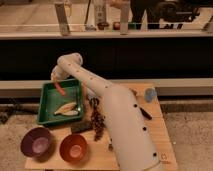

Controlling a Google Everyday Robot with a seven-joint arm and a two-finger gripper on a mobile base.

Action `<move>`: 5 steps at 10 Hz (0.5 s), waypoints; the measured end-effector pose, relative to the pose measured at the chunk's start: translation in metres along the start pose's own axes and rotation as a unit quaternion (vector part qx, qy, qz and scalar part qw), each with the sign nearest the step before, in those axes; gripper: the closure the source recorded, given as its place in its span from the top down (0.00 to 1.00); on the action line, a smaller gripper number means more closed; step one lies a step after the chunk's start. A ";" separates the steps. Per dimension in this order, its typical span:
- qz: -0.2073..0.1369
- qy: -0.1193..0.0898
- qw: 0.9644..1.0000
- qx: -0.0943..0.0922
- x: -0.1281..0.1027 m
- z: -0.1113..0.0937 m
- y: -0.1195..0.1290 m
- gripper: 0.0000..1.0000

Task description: Place pepper in tray

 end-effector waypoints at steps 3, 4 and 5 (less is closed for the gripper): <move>-0.003 -0.001 1.000 0.001 -0.003 -0.007 0.007 0.80; -0.003 0.001 1.000 0.005 -0.004 -0.009 0.009 0.80; -0.001 0.004 1.000 0.009 -0.004 -0.012 0.010 0.80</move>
